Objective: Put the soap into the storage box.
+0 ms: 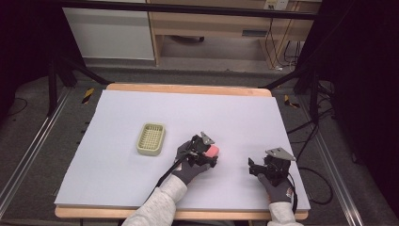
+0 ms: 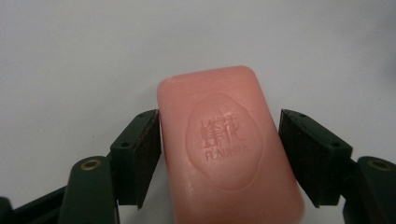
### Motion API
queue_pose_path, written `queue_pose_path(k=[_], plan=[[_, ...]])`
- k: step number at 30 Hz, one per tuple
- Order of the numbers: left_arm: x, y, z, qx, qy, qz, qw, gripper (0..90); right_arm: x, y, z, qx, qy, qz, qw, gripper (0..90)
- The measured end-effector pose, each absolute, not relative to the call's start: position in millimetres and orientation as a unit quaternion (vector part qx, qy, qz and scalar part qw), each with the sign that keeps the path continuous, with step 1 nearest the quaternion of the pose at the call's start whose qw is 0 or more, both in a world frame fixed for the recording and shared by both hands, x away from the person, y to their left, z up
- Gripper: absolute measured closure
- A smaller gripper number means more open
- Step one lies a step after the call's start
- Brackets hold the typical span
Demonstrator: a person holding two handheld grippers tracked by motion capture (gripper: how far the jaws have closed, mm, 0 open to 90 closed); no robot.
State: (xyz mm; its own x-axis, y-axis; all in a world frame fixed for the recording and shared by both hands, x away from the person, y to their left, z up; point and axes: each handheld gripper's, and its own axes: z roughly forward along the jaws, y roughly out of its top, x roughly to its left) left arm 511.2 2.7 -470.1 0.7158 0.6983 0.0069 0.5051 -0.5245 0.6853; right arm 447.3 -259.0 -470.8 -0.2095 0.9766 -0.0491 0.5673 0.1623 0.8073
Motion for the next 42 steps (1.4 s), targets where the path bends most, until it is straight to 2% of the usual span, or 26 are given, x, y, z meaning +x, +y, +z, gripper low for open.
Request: queue_pose_path(k=[23, 42], plan=[[513.1, 2.9, -473.6, 0.863, 0.358, 0.13, 0.332, 37.0, 447.8, -258.6, -471.2, 0.55, 0.701, 0.339, 0.301, 6.2], [513.4, 2.7, -473.2, 0.866, 0.354, 0.13, 0.328, 37.1, 447.6, -259.2, -470.6, 0.551, 0.701, 0.338, 0.301, 6.2]])
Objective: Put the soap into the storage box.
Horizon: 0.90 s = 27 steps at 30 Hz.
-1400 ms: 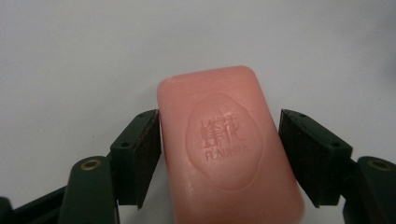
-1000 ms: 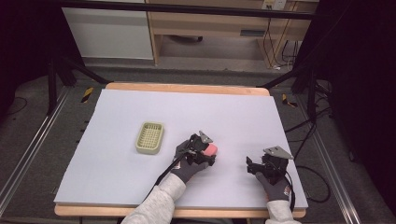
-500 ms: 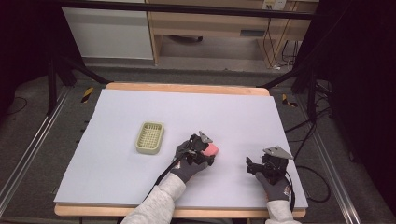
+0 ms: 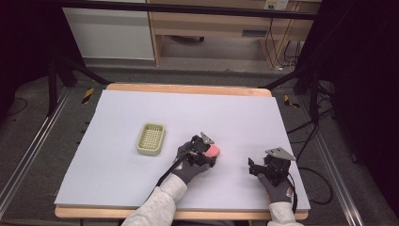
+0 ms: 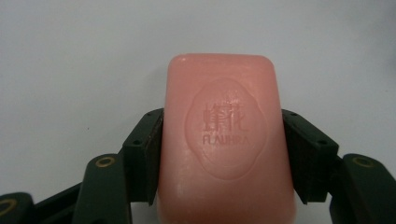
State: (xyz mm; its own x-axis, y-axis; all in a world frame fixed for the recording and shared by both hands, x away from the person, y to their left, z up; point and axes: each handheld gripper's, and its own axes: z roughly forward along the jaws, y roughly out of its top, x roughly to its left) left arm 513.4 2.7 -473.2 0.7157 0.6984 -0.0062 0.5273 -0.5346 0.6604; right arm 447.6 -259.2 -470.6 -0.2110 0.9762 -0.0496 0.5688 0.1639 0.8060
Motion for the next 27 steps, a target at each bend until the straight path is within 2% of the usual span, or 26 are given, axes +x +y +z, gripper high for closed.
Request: queue_pose_path(k=[27], plan=[[504.7, 11.5, -456.7, 0.863, 0.353, 0.133, 0.337, 37.4, 447.5, -259.6, -469.9, 0.552, 0.699, 0.341, 0.3, 6.2]])
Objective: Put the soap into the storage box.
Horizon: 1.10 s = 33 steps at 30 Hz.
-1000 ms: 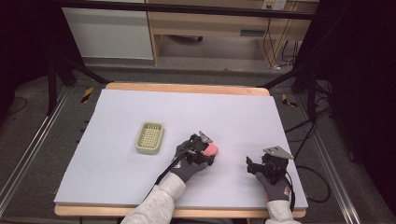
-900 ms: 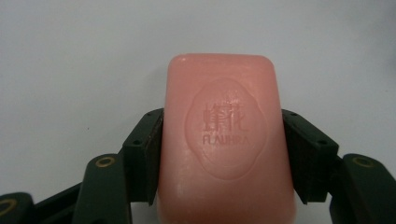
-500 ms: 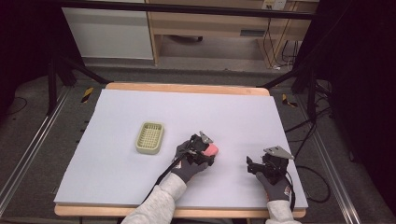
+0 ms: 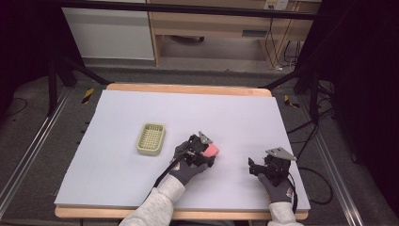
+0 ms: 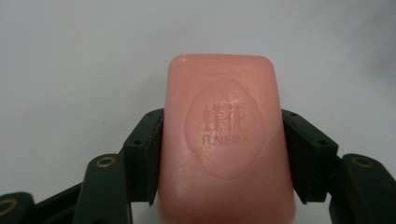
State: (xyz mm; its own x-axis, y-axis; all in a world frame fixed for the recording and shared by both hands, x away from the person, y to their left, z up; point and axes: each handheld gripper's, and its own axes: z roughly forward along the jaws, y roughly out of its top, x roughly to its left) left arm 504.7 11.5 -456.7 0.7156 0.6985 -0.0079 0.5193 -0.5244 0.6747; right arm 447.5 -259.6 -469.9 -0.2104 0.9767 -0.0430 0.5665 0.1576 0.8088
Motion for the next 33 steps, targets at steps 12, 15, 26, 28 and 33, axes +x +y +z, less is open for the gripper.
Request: queue_pose_path(k=[12, 15, 26, 28, 33], plan=[[501.0, 26.2, -447.3, 0.859, 0.356, 0.132, 0.342, 37.4, 447.5, -259.9, -469.8, 0.551, 0.7, 0.342, 0.3, 6.2], [501.2, 30.6, -445.2, 0.858, 0.359, 0.131, 0.343, 37.4, 447.6, -259.9, -469.9, 0.552, 0.699, 0.341, 0.3, 6.2], [500.3, 47.4, -436.9, 0.855, 0.364, 0.136, 0.343, 37.4, 447.3, -259.9, -469.9, 0.552, 0.699, 0.341, 0.301, 6.2], [499.8, 50.5, -435.2, 0.855, 0.365, 0.136, 0.344, 37.4, 447.2, -259.8, -469.9, 0.552, 0.699, 0.341, 0.301, 6.2], [498.8, 58.8, -431.4, 0.853, 0.365, 0.139, 0.347, 37.4, 447.1, -259.8, -469.9, 0.553, 0.698, 0.34, 0.301, 6.2]])
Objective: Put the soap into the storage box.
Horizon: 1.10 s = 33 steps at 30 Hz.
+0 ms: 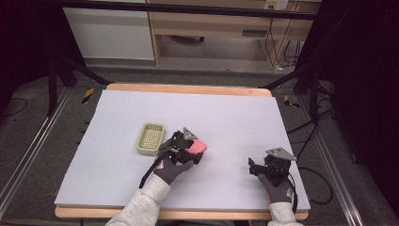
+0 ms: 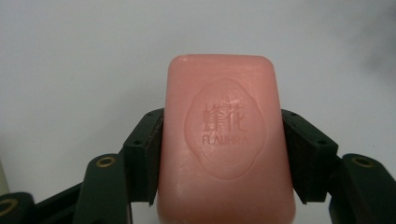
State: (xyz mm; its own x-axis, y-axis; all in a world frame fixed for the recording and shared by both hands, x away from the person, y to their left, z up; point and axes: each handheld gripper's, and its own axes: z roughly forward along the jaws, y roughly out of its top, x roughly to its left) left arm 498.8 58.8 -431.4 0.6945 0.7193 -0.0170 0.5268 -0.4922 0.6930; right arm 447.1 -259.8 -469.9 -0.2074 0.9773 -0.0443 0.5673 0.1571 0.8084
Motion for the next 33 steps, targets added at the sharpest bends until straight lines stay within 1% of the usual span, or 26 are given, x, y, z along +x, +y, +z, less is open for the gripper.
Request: queue_pose_path(k=[20, 33], plan=[[496.1, 93.6, -417.0, 0.839, 0.386, 0.153, 0.353, 37.5, 447.1, -259.4, -470.3, 0.554, 0.698, 0.339, 0.301, 6.2], [494.7, 112.7, -414.1, 0.831, 0.396, 0.159, 0.358, 37.4, 446.9, -259.4, -470.3, 0.554, 0.698, 0.339, 0.302, 6.2]])
